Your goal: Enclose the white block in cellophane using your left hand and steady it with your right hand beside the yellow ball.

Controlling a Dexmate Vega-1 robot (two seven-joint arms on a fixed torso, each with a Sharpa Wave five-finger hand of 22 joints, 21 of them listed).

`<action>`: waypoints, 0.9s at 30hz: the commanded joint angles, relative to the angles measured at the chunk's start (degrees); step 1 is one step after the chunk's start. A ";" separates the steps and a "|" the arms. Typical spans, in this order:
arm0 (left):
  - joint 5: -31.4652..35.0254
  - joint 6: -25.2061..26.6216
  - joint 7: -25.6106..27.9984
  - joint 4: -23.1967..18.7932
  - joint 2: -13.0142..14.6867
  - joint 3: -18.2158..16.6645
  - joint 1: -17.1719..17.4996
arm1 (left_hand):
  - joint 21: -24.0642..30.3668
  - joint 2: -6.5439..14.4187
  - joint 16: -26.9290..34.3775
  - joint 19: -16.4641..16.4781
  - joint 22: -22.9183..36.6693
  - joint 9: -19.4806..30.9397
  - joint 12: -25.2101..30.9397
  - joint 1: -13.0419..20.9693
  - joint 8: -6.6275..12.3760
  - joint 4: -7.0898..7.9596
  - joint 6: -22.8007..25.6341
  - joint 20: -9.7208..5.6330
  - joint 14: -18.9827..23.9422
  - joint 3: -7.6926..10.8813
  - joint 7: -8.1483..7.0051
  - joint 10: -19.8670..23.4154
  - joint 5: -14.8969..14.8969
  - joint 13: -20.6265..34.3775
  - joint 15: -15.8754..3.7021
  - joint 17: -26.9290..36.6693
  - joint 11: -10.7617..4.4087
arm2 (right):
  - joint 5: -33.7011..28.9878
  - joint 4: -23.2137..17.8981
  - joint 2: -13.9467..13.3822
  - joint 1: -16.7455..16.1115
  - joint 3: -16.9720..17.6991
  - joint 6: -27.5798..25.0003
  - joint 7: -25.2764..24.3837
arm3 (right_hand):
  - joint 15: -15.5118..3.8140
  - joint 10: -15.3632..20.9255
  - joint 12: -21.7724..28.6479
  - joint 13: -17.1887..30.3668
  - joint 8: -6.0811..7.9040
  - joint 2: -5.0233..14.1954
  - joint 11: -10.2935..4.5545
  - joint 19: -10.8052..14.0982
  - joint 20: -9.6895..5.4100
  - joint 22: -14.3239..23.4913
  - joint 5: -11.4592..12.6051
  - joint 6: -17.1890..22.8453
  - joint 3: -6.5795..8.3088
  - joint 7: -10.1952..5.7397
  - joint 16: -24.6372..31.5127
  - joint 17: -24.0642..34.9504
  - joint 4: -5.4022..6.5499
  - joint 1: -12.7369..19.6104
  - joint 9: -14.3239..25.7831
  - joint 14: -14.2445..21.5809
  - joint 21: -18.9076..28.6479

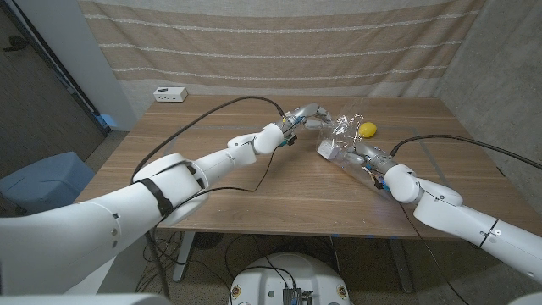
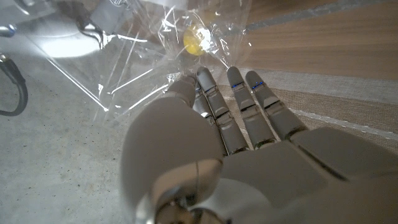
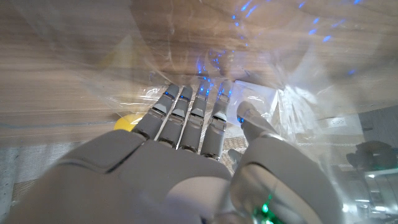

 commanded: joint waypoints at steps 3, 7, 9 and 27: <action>0.45 -1.70 -1.04 2.55 -1.15 6.98 -1.89 | 0.55 -2.42 0.48 -1.00 0.34 6.78 -0.08 0.55 3.41 -1.36 5.33 1.18 -0.30 -1.81 2.18 0.63 -0.33 0.05 -8.84 0.47 0.01 | 1.99 1.27 0.40 -0.86 1.87 1.91 -1.26 | 0.37 -1.85 -0.77 0.04 -1.16 -0.38 1.35 0.56 0.32 0.28 0.21 -2.38 0.48 0.00 -0.45 0.02 -0.98 1.49 0.21 0.14 0.11; 2.54 1.21 -0.84 -5.52 2.64 6.92 -0.05 | 0.40 -2.86 0.21 -1.90 0.37 6.17 -0.33 0.65 3.02 -1.60 5.80 1.57 -1.37 -2.53 2.34 -0.09 -0.28 0.24 -8.88 0.51 -0.30 | 5.21 2.27 0.78 -2.66 4.32 5.77 -3.20 | 1.06 -4.56 -1.38 0.08 -1.83 -0.77 1.48 0.90 0.71 0.29 0.08 -5.62 0.49 -0.32 -0.34 0.11 -1.49 2.57 0.25 0.60 0.15; 3.41 2.73 -0.72 -8.50 3.94 6.64 0.80 | 0.40 -2.84 0.19 -2.05 0.37 5.99 -0.30 0.69 2.89 -1.60 5.91 1.61 -1.58 -2.70 2.42 -0.06 -0.25 0.29 -8.87 0.54 -0.33 | 6.37 2.50 0.85 -3.60 5.50 7.74 -4.40 | 1.05 -4.92 -1.43 0.09 -1.77 -0.81 1.48 1.12 0.82 0.29 0.08 -5.80 0.53 -0.41 -0.30 0.10 -1.64 2.86 0.25 0.74 0.22; 5.99 4.15 -2.15 -13.18 5.84 5.19 2.94 | 0.80 -2.29 0.30 -2.17 0.35 4.74 -0.37 1.38 1.68 -1.73 5.89 1.46 -1.72 -3.41 2.66 -0.41 0.08 0.71 -8.87 0.46 -0.40 | 15.49 -2.87 0.30 -18.98 23.59 15.75 -19.34 | 2.01 -2.33 -0.11 0.15 -0.20 -1.92 2.20 3.14 1.60 0.40 -0.43 -2.86 -0.35 0.75 1.11 0.65 -1.72 5.25 0.26 3.91 0.73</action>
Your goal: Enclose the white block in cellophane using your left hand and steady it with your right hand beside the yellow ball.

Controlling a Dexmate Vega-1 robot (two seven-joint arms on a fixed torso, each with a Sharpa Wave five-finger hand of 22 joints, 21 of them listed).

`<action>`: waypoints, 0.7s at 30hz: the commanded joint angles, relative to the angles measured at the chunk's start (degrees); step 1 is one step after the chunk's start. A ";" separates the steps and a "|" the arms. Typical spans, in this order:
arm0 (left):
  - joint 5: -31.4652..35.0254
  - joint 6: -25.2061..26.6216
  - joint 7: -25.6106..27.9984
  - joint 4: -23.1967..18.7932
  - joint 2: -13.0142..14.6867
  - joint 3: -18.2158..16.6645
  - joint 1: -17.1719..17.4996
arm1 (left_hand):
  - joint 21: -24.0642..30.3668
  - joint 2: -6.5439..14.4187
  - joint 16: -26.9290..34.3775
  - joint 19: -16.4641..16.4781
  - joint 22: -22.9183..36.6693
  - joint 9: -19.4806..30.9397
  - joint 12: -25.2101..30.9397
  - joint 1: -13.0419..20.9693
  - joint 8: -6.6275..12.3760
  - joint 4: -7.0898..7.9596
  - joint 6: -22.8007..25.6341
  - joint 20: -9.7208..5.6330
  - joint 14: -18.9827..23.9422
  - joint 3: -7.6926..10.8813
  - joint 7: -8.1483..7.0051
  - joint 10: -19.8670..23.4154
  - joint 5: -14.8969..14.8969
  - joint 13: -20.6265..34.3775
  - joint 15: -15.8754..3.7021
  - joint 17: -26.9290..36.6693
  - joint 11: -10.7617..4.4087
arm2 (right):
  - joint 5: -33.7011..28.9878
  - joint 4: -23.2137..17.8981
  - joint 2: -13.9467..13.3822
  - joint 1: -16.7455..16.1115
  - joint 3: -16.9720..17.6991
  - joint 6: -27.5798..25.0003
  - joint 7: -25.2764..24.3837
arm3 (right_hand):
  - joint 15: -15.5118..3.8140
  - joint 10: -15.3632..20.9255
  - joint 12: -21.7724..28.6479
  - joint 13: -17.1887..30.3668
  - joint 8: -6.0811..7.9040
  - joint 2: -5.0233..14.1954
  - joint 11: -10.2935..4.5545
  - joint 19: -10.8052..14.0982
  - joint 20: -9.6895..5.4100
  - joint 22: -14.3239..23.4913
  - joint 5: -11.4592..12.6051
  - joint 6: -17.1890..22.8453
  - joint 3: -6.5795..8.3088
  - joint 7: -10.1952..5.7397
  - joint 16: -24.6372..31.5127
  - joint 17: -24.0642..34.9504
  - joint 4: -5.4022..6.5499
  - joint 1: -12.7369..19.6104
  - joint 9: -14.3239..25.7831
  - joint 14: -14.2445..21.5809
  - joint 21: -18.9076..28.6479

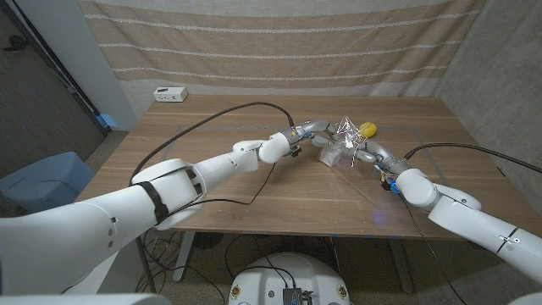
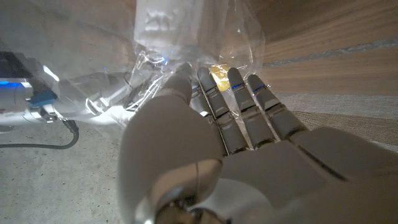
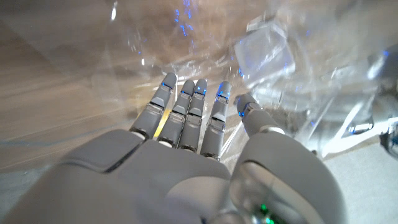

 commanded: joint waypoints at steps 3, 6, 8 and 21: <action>2.08 1.18 -0.67 -3.89 1.57 -0.61 1.40 | 0.48 0.28 0.05 -0.05 0.08 4.63 0.10 0.97 1.48 0.00 2.56 -0.23 0.08 -0.24 2.49 -0.04 0.37 0.19 -9.14 0.02 -0.03 | 4.03 -2.53 2.30 -11.86 13.56 7.41 -14.37 | 0.42 -1.30 -0.18 0.16 0.04 -0.24 -0.29 -0.06 -0.02 0.06 -0.28 -0.45 -0.66 0.18 0.23 0.45 0.32 0.39 0.26 0.04 -0.10; 2.02 0.99 -0.68 -4.04 1.58 -0.85 1.61 | 0.66 0.49 0.01 0.20 0.09 4.46 0.02 1.08 1.26 0.02 2.43 -0.15 0.38 -0.16 2.68 -0.25 0.48 0.26 -8.99 -0.18 0.16 | 2.88 -2.16 4.40 -13.46 15.52 9.39 -17.57 | 0.33 -1.88 -0.36 0.17 -0.08 0.08 -0.02 -0.12 -0.03 0.08 -0.33 -0.78 -0.81 0.30 0.11 0.65 0.63 0.35 0.27 -0.54 -0.15; 1.79 1.44 -0.28 -4.74 1.68 -1.28 2.24 | 0.86 0.75 0.00 0.49 0.10 4.32 -0.07 1.13 1.09 0.07 2.32 0.02 0.66 -0.05 3.12 -0.52 0.58 0.34 -8.82 -0.33 0.50 | 2.32 -1.62 6.32 -14.61 17.09 11.46 -19.97 | 0.38 -2.40 -0.51 0.18 -0.17 0.25 -0.19 -0.16 -0.02 0.09 -0.38 -1.07 -0.92 0.25 0.06 0.78 0.75 0.37 0.27 -0.86 -0.19; 5.40 1.77 14.42 -3.64 0.22 -1.76 6.29 | 2.87 -0.17 0.52 1.35 0.47 8.25 -1.34 4.44 0.55 -0.57 -10.38 0.51 1.60 -1.67 -0.48 -9.87 1.48 4.12 -7.86 1.35 0.14 | 1.07 0.26 13.37 -17.15 21.71 19.45 -22.13 | 0.50 -2.71 -0.47 0.20 -0.05 0.60 -0.21 -0.41 0.14 0.11 -0.44 -0.93 -1.02 0.71 0.09 0.99 0.72 0.79 0.30 -1.16 -0.33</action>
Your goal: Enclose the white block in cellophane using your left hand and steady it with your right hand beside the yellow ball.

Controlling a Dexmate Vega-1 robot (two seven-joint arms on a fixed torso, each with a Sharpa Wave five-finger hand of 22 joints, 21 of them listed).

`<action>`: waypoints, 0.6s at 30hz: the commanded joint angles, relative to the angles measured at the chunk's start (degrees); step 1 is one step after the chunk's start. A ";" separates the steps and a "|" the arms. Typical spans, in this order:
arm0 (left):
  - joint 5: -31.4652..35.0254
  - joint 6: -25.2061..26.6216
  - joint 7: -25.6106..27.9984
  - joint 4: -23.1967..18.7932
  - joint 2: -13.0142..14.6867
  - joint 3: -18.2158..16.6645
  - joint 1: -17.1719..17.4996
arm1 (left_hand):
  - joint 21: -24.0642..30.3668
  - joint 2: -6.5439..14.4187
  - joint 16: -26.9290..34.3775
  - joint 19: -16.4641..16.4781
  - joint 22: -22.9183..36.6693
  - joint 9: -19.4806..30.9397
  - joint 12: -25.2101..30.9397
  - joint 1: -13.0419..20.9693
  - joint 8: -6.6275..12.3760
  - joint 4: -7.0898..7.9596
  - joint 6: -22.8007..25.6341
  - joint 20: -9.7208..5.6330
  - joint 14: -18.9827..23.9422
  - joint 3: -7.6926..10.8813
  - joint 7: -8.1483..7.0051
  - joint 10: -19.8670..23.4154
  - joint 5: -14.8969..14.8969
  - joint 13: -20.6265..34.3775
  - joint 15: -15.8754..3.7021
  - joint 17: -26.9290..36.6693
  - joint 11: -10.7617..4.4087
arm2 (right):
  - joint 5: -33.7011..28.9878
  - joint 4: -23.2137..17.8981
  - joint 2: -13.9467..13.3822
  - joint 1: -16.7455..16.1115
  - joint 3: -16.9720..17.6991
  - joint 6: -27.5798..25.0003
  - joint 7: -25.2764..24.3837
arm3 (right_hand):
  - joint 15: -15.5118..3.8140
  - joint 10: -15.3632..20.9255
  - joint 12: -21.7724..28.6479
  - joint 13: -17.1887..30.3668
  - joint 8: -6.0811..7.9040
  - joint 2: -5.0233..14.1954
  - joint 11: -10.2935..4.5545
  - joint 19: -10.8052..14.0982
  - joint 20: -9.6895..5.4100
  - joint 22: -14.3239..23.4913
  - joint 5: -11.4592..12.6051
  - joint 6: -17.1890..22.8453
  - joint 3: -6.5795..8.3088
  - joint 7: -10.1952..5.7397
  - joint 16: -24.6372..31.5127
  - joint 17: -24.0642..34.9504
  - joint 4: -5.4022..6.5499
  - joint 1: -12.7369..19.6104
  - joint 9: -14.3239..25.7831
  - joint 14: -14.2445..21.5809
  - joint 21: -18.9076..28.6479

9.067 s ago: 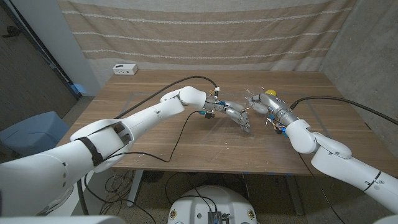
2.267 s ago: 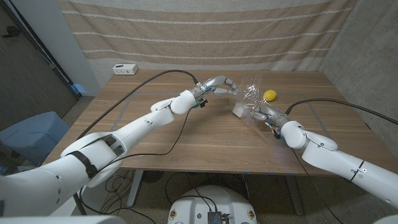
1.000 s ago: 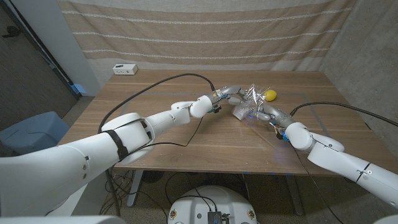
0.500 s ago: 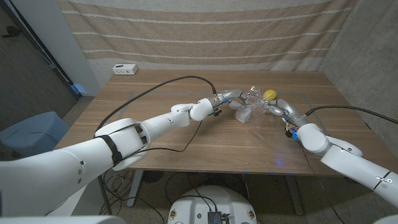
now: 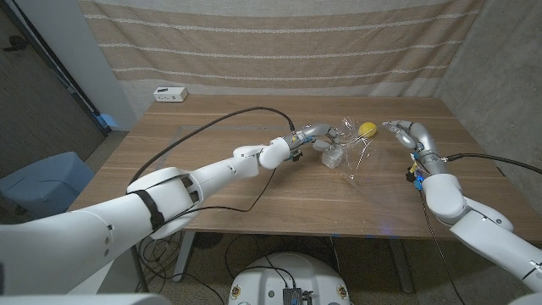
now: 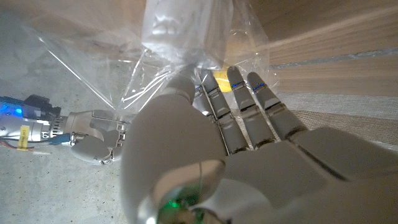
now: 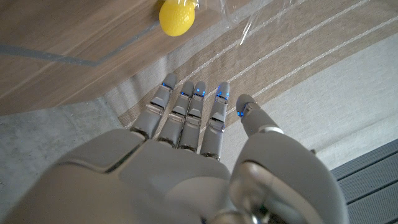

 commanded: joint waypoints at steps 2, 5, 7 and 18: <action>6.07 1.63 16.03 0.30 -1.07 0.54 3.42 | 1.55 -1.41 -0.44 -0.56 0.42 8.55 -2.03 2.41 -3.30 0.08 -18.47 0.06 -1.64 -2.19 -3.63 -11.12 0.73 3.51 -7.36 2.26 -0.70 | -1.30 1.17 6.82 -3.65 5.77 7.92 -4.08 | 0.20 -0.38 -0.02 0.20 -0.05 0.22 0.08 -0.28 -0.03 0.11 -0.03 0.01 -0.36 0.45 0.09 0.23 0.03 0.40 0.30 -0.46 -0.36; 10.36 2.29 24.32 2.61 -2.10 2.47 3.17 | 2.41 -1.73 -2.03 -1.50 0.36 5.85 -3.54 4.40 -12.45 0.03 -34.94 -0.14 -5.09 -3.13 -7.60 -17.50 0.57 3.22 -7.21 2.79 -0.02 | -1.45 1.03 7.78 -3.87 6.39 8.33 -3.74 | 0.26 -0.47 -0.02 0.20 -0.06 0.11 0.17 -0.32 0.03 0.11 -0.06 -0.04 -0.42 0.57 0.05 0.22 0.02 0.40 0.30 -0.51 -0.38; 12.88 1.41 29.44 5.70 -3.19 4.33 2.19 | 2.82 -1.95 -2.99 -1.94 0.24 4.18 -5.26 5.75 -15.32 -0.03 -40.81 -0.21 -7.45 -3.60 -10.18 -21.62 0.53 2.22 -7.34 2.96 0.01 | -1.70 0.77 8.17 -4.03 6.72 8.12 -3.44 | 0.32 -0.59 -0.04 0.20 -0.07 0.03 0.16 -0.39 0.05 0.11 -0.08 -0.09 -0.48 0.59 0.02 0.22 0.03 0.36 0.31 -0.56 -0.41; 22.31 2.82 35.21 7.51 -2.86 14.62 -3.42 | 5.39 1.11 -4.22 -7.13 -0.73 -1.88 -6.71 15.92 -2.71 0.01 3.95 1.03 -13.20 -2.56 -8.83 -6.49 1.42 -5.43 -8.58 -6.36 -3.72 | -3.11 0.38 10.35 -4.34 7.85 8.26 -2.65 | 0.38 -0.71 0.03 0.22 -0.08 -0.11 0.15 -0.49 0.26 0.13 -0.10 -0.24 -0.50 0.52 -0.09 0.15 0.10 0.32 0.31 -0.54 -0.47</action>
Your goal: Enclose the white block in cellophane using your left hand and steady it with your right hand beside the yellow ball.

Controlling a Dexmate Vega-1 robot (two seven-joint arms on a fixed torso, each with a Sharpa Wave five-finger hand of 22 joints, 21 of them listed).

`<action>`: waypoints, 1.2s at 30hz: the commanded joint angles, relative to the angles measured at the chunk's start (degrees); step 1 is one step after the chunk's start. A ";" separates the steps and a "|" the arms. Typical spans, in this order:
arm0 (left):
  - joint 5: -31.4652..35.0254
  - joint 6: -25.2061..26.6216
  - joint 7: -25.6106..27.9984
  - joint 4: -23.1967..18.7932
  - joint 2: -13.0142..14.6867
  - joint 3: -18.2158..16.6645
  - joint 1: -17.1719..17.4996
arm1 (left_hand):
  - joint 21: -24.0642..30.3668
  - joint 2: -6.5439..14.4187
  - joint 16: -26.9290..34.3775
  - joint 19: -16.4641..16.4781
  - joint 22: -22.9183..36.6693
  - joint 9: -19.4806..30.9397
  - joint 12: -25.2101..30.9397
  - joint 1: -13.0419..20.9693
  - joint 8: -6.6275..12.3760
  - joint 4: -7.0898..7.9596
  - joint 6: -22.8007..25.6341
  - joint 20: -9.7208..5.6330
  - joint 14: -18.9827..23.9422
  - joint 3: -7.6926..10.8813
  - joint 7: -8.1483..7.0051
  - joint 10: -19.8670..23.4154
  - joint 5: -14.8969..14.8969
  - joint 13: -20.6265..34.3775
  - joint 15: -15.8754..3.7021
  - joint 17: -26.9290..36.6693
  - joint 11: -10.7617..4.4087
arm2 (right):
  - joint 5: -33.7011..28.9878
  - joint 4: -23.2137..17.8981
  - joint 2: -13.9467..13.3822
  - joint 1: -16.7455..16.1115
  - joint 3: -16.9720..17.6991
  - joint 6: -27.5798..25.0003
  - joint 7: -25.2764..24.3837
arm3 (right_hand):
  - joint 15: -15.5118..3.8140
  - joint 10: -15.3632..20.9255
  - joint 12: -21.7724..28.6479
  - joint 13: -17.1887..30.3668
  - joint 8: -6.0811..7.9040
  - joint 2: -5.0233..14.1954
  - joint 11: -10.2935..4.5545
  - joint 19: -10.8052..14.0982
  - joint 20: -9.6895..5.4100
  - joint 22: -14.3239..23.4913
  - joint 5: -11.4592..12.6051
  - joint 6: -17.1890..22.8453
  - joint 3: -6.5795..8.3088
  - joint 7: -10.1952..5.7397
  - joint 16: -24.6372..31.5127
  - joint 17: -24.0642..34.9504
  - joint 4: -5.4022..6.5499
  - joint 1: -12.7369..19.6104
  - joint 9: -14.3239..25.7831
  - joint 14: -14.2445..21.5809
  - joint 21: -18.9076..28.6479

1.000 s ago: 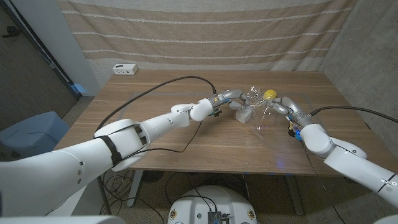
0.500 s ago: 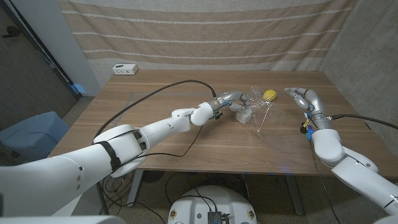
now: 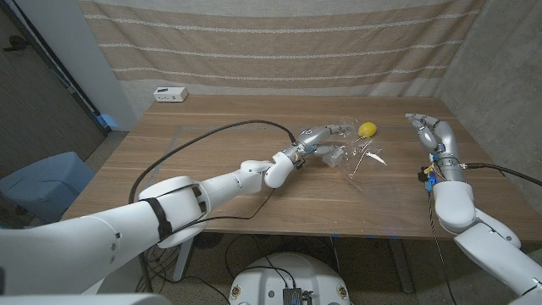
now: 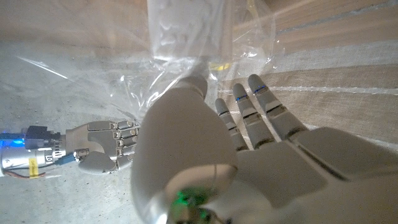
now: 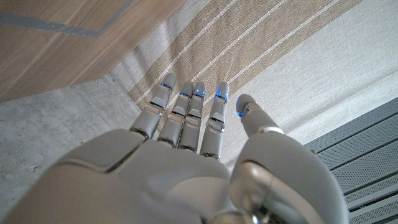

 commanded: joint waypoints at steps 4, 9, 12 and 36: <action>10.34 1.63 0.94 -3.15 2.55 9.97 -5.83 | 2.53 4.48 2.97 -1.24 -0.71 -2.57 3.40 2.80 4.57 1.61 26.59 2.11 7.15 2.26 5.30 21.83 0.59 -3.53 -9.85 -4.42 -1.25 | -1.92 -0.28 3.88 -0.80 2.24 1.45 0.28 | 0.01 -0.44 0.04 0.22 -0.07 -0.04 -0.26 -0.20 -0.04 0.13 -0.10 0.07 -0.29 0.22 -0.06 0.19 -0.07 0.30 0.31 -0.20 -0.04; 7.53 -0.89 -8.39 -3.46 2.77 9.18 -6.92 | 3.16 4.98 0.69 -1.01 -1.64 -2.45 -0.09 -6.73 -1.34 6.81 19.05 3.35 7.66 2.64 6.79 19.25 -0.10 -5.72 -8.31 -5.32 2.00 | -2.25 -0.75 4.38 -0.81 2.62 0.56 0.62 | 0.13 -0.40 0.10 0.22 -0.07 0.01 -0.25 -0.23 -0.04 0.13 -0.14 0.01 -0.41 0.24 0.01 0.28 0.04 0.23 0.32 -0.13 -0.06; 4.08 -3.82 -13.81 -0.35 1.43 8.11 -7.49 | 2.36 3.85 -0.89 -1.51 -2.34 -2.49 -5.27 -18.22 -6.20 13.05 8.55 5.30 4.37 1.46 7.42 12.67 -1.30 -8.43 -5.27 -5.43 4.44 | -2.50 -0.80 4.53 -0.69 2.74 0.33 0.90 | 0.22 -0.42 0.12 0.22 -0.04 0.01 -0.23 -0.22 -0.04 0.14 -0.16 0.04 -0.48 0.26 0.03 0.32 0.10 0.18 0.32 -0.12 -0.05; 10.94 4.75 -26.92 -11.00 5.09 10.83 -7.82 | -6.52 3.02 -1.43 -11.62 -2.37 -3.32 -8.31 -36.15 -6.98 16.49 -18.59 5.71 -12.05 -2.02 0.66 -6.69 -1.24 -14.19 -0.54 -5.35 5.81 | -1.62 -0.38 5.40 -0.42 3.41 1.40 3.00 | 0.59 0.66 0.62 0.23 0.20 -0.16 0.46 -0.03 0.40 0.16 -0.20 0.58 -0.74 0.74 0.27 0.24 0.79 -0.81 0.33 1.23 -0.01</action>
